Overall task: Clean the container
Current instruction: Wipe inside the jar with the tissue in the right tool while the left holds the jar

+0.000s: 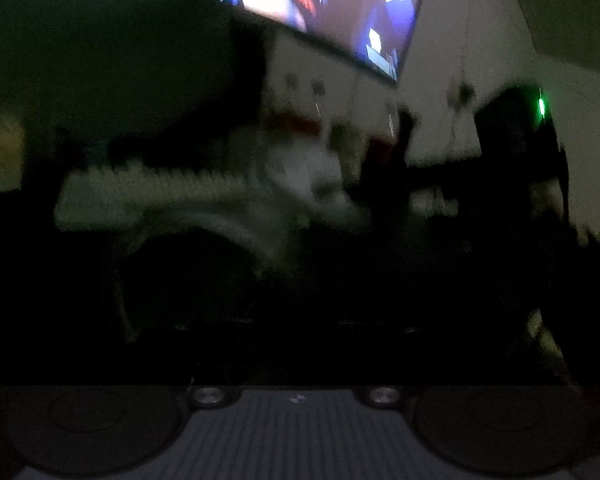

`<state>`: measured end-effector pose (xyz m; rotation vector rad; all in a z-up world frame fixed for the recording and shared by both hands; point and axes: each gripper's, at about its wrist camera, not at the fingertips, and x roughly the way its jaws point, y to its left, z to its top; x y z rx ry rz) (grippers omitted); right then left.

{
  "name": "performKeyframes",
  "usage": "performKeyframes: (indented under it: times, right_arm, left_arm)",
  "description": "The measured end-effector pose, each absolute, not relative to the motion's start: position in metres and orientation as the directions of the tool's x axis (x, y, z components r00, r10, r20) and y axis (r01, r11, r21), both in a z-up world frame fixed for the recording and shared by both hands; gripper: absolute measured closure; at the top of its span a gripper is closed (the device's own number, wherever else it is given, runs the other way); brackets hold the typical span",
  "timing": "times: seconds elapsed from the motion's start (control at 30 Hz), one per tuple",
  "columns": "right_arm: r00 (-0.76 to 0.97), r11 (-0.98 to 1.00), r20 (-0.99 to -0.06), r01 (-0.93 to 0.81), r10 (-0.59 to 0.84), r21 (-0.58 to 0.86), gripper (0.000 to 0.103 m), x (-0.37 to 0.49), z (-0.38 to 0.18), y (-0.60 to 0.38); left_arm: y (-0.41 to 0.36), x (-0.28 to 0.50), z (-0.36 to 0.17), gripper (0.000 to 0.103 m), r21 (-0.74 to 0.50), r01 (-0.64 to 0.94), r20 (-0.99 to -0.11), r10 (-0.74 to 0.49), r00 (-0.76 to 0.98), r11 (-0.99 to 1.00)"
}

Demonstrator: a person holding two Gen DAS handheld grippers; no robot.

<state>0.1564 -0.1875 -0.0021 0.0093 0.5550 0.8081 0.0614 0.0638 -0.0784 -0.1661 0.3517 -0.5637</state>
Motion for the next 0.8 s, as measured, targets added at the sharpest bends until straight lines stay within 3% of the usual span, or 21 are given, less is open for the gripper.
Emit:
performKeyframes:
  times: [0.07,0.2,0.4,0.53,0.8]
  right_arm:
    - [0.561,0.697,-0.448,-0.679,0.696,0.23,0.092,0.151,0.002,-0.189]
    - [0.533,0.662,-0.429,-0.707,0.73,0.249,0.092,0.139,0.01,-0.191]
    - [0.519,0.65,-0.443,-0.727,0.731,0.222,0.092,0.117,0.01,-0.181]
    - [0.511,0.632,-0.437,-0.75,0.74,0.194,0.092,0.098,0.009,-0.177]
    - [0.454,0.57,-0.471,-0.81,0.756,0.135,0.092,0.083,0.003,-0.161]
  left_arm:
    - [0.069,0.058,-0.074,0.095,-0.322,0.541,-0.215,-0.616,0.758,0.777]
    - [0.066,0.055,-0.073,0.096,-0.389,0.638,-0.186,-0.735,0.652,0.664]
    - [0.046,0.037,-0.069,0.092,-0.268,0.657,-0.268,-0.709,0.652,0.705]
    - [0.042,0.026,-0.073,0.059,-0.202,0.68,-0.28,-0.707,0.649,0.704]
    - [0.036,0.038,-0.095,0.061,-0.171,0.623,-0.402,-0.631,0.663,0.763]
